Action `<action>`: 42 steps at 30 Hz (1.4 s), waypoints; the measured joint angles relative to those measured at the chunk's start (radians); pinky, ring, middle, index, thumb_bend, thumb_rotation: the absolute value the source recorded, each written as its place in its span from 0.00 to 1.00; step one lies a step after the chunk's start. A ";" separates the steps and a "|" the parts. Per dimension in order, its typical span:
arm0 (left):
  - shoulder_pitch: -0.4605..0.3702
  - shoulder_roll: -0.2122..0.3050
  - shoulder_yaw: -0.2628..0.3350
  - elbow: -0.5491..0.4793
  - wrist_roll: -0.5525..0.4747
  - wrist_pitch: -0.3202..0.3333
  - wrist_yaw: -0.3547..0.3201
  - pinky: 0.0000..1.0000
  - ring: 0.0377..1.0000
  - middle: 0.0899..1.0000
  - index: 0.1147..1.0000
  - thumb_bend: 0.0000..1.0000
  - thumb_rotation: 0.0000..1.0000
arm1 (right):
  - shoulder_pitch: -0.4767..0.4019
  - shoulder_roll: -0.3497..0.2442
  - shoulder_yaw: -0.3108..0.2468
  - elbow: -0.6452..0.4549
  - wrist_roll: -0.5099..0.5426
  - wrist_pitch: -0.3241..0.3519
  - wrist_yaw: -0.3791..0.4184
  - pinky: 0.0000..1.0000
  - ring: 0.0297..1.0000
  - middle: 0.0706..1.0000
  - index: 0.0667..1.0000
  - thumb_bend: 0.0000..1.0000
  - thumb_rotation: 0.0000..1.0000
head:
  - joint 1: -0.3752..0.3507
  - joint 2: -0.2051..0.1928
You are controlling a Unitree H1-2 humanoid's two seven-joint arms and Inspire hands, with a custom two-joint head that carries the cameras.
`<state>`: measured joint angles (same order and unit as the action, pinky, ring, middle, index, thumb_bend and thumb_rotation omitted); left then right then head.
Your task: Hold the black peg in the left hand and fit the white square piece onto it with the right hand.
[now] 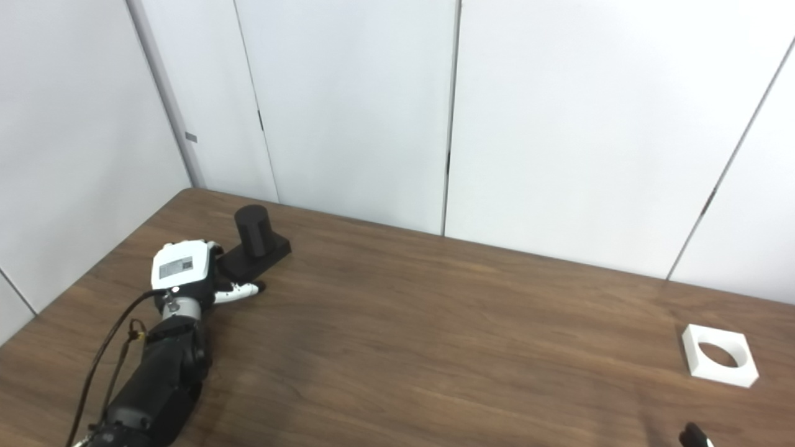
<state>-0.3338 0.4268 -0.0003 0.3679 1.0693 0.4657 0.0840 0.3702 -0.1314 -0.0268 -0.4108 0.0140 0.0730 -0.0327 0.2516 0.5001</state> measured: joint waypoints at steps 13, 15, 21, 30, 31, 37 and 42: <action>-0.036 0.019 -0.032 0.105 -0.070 -0.004 0.097 0.86 0.85 0.79 0.63 0.89 0.55 | -0.001 0.000 0.004 0.002 0.001 -0.004 0.001 1.00 0.99 0.95 0.95 0.51 1.00 | -0.005 0.003; -0.039 0.019 -0.033 0.118 -0.101 -0.007 0.127 0.84 0.82 0.76 0.57 0.89 0.49 | -0.001 0.000 0.004 0.002 0.000 -0.004 0.001 1.00 0.99 0.96 0.96 0.52 1.00 | -0.005 0.003; -0.040 0.019 -0.040 0.134 -0.176 -0.052 0.226 0.81 0.79 0.69 0.40 0.84 0.33 | -0.001 0.000 0.005 0.002 -0.004 -0.004 -0.001 1.00 0.97 0.95 0.95 0.50 1.00 | -0.005 0.008; -0.038 0.021 -0.049 0.134 -0.255 -0.086 0.279 0.77 0.76 0.62 0.41 0.53 0.06 | 0.000 -0.001 0.007 0.002 -0.005 -0.006 -0.001 1.00 0.99 0.95 0.96 0.52 1.00 | -0.005 0.008; -0.038 0.021 -0.050 0.134 -0.261 -0.088 0.287 0.75 0.75 0.61 0.41 0.53 0.06 | 0.000 -0.001 0.007 0.002 -0.005 -0.006 -0.001 1.00 0.99 0.96 0.96 0.51 1.00 | -0.005 0.008; -0.033 0.020 -0.056 0.130 -0.286 -0.090 0.309 0.70 0.73 0.61 0.41 0.52 0.06 | 0.000 -0.001 0.008 0.002 -0.013 -0.006 -0.001 1.00 0.98 0.95 0.95 0.50 1.00 | -0.005 0.012; -0.025 0.021 -0.065 0.114 -0.299 -0.088 0.308 0.66 0.72 0.63 0.41 0.52 0.06 | -0.001 -0.001 0.010 0.002 -0.029 -0.006 -0.002 0.99 0.98 0.95 0.95 0.51 1.00 | -0.011 0.015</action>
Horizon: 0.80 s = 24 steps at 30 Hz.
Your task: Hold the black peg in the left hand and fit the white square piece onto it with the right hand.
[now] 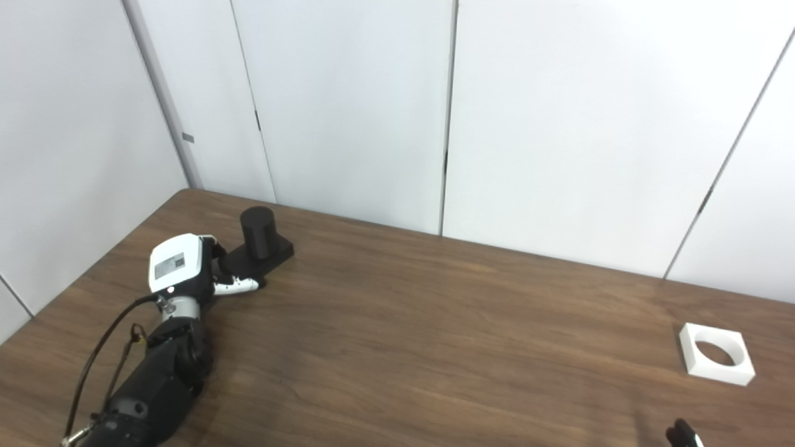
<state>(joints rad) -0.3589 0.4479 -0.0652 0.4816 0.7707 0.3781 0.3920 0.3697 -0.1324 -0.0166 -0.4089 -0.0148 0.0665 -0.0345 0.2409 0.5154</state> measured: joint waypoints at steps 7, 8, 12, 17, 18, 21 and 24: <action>0.042 0.001 -0.019 -0.081 -0.036 -0.041 -0.027 0.64 0.73 0.64 0.42 0.52 0.05 | 0.000 0.000 0.001 -0.001 0.002 0.002 0.000 0.99 0.99 0.95 0.95 0.53 1.00 | -0.011 0.003; 0.052 0.001 -0.021 -0.103 -0.044 -0.048 -0.036 0.64 0.74 0.65 0.42 0.52 0.05 | 0.000 0.000 0.002 -0.001 0.002 0.002 0.000 0.98 0.98 0.95 0.95 0.52 1.00 | -0.015 0.006; 0.105 -0.001 -0.036 -0.216 -0.057 -0.080 -0.086 0.64 0.74 0.66 0.42 0.52 0.06 | 0.001 0.000 0.006 -0.003 0.001 0.004 -0.002 1.00 0.98 0.95 0.95 0.52 1.00 | -0.025 0.012; 0.180 -0.010 -0.060 -0.366 -0.065 -0.084 -0.172 0.63 0.74 0.66 0.42 0.52 0.06 | 0.001 0.000 0.012 -0.012 -0.017 0.019 -0.008 1.00 0.98 0.95 0.96 0.52 1.00 | -0.037 0.021; 0.198 -0.012 -0.067 -0.391 -0.063 -0.083 -0.184 0.62 0.73 0.66 0.42 0.52 0.06 | 0.001 0.000 0.012 -0.015 -0.017 0.024 -0.009 1.00 0.99 0.95 0.96 0.52 1.00 | -0.041 0.025; 0.251 -0.015 -0.094 -0.479 -0.043 -0.100 -0.207 0.62 0.72 0.66 0.42 0.52 0.06 | 0.001 0.001 0.013 -0.032 -0.016 0.047 -0.010 1.00 0.98 0.94 0.95 0.49 1.00 | -0.061 0.032; 0.302 -0.028 -0.117 -0.567 -0.034 -0.112 -0.247 0.61 0.72 0.67 0.42 0.52 0.06 | 0.001 0.001 0.018 -0.034 -0.026 0.058 -0.014 1.00 0.97 0.93 0.94 0.46 1.00 | -0.081 0.043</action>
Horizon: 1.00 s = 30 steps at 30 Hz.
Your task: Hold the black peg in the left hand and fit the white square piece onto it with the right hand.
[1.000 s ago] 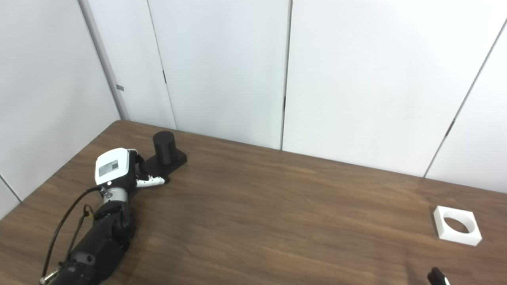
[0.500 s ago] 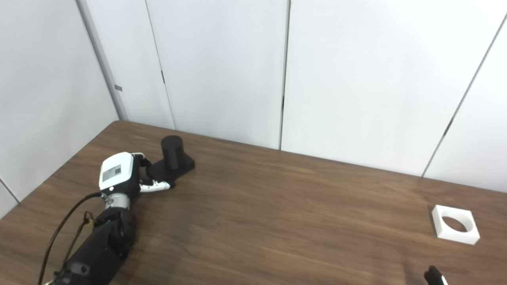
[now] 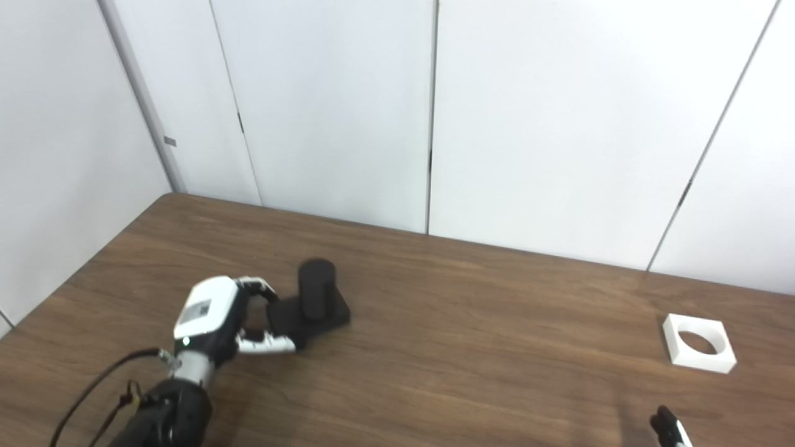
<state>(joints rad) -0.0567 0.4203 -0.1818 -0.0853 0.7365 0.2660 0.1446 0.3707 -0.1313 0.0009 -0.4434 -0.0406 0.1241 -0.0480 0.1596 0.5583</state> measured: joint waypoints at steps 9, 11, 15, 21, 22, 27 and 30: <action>0.096 -0.030 -0.071 -0.158 0.013 -0.080 -0.100 0.63 0.75 0.69 0.42 0.52 0.06 | -0.002 0.002 0.013 -0.011 -0.020 0.022 -0.013 1.00 0.97 0.93 0.94 0.37 1.00 | -0.094 0.051; 0.114 -0.029 -0.088 -0.174 0.011 -0.113 -0.122 0.65 0.76 0.70 0.42 0.52 0.06 | -0.002 0.002 0.018 -0.015 -0.021 0.026 -0.017 1.00 0.97 0.93 0.94 0.35 1.00 | -0.120 0.074; 0.148 -0.031 -0.105 -0.211 0.008 -0.163 -0.149 0.65 0.74 0.68 0.42 0.52 0.05 | -0.003 0.002 0.027 -0.035 -0.030 0.041 -0.021 1.00 0.97 0.92 0.94 0.34 1.00 | -0.146 0.097; 0.193 -0.058 -0.126 -0.237 0.007 -0.223 -0.159 0.64 0.74 0.68 0.42 0.52 0.05 | -0.007 0.002 0.041 -0.053 -0.043 0.069 -0.026 1.00 0.95 0.91 0.92 0.36 1.00 | -0.193 0.150; 0.197 -0.058 -0.128 -0.237 0.005 -0.241 -0.160 0.63 0.73 0.67 0.42 0.52 0.05 | -0.007 0.002 0.042 -0.055 -0.049 0.072 -0.027 1.00 0.95 0.90 0.92 0.37 1.00 | -0.199 0.158; 0.216 -0.057 -0.136 -0.236 -0.031 -0.322 -0.172 0.64 0.74 0.67 0.42 0.52 0.05 | -0.009 0.002 0.044 -0.067 -0.058 0.087 -0.029 1.00 0.95 0.90 0.91 0.39 1.00 | -0.212 0.176; 0.224 -0.057 -0.136 -0.235 -0.043 -0.352 -0.181 0.65 0.75 0.68 0.42 0.52 0.05 | -0.010 0.002 0.045 -0.067 -0.059 0.101 -0.029 1.00 0.94 0.89 0.91 0.41 1.00 | -0.221 0.198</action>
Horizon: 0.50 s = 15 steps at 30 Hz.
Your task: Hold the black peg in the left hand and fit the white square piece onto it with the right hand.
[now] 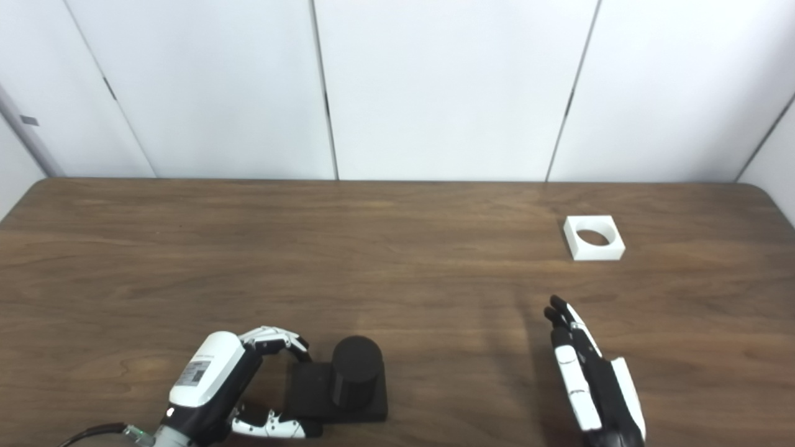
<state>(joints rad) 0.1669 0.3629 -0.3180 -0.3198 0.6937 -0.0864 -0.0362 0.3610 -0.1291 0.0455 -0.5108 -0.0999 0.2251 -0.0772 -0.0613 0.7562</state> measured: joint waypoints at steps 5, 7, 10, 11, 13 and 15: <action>0.022 -0.004 -0.008 0.000 -0.003 -0.039 0.000 0.66 0.77 0.70 0.42 0.52 0.05 | -0.002 0.000 0.001 0.000 -0.005 0.006 0.000 1.00 0.93 0.89 0.90 0.42 1.00 | -0.009 0.017; 0.027 -0.006 -0.013 0.000 0.000 -0.049 -0.001 0.72 0.78 0.71 0.42 0.52 0.05 | -0.003 0.000 0.002 -0.002 -0.008 0.013 0.000 1.00 0.92 0.89 0.90 0.42 1.00 | -0.017 0.025; 0.032 -0.006 -0.026 0.009 0.012 -0.069 -0.003 0.81 0.79 0.71 0.42 0.52 0.05 | -0.005 -0.001 0.004 -0.003 -0.016 0.021 -0.001 1.00 0.92 0.88 0.90 0.43 1.00 | -0.031 0.032; 0.034 -0.006 -0.033 0.018 0.020 -0.081 -0.003 0.84 0.79 0.71 0.42 0.52 0.05 | -0.005 -0.001 0.004 -0.004 -0.019 0.022 -0.001 1.00 0.92 0.88 0.90 0.42 1.00 | -0.032 0.034; 0.034 -0.010 -0.039 0.034 0.047 -0.086 -0.003 0.86 0.80 0.72 0.42 0.52 0.05 | -0.006 -0.001 0.004 -0.006 -0.018 0.024 -0.001 1.00 0.92 0.88 0.89 0.41 1.00 | -0.034 0.040; 0.033 -0.016 -0.039 0.035 0.064 -0.085 -0.003 0.86 0.81 0.72 0.42 0.52 0.05 | -0.006 -0.001 0.002 -0.013 -0.014 0.032 -0.001 1.00 0.92 0.88 0.89 0.41 1.00 | -0.034 0.040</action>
<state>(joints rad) 0.2003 0.3465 -0.3570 -0.2844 0.7581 -0.1714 -0.0390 0.3550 -0.1299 0.0471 -0.5235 -0.1137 0.2573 -0.0782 -0.0951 0.7961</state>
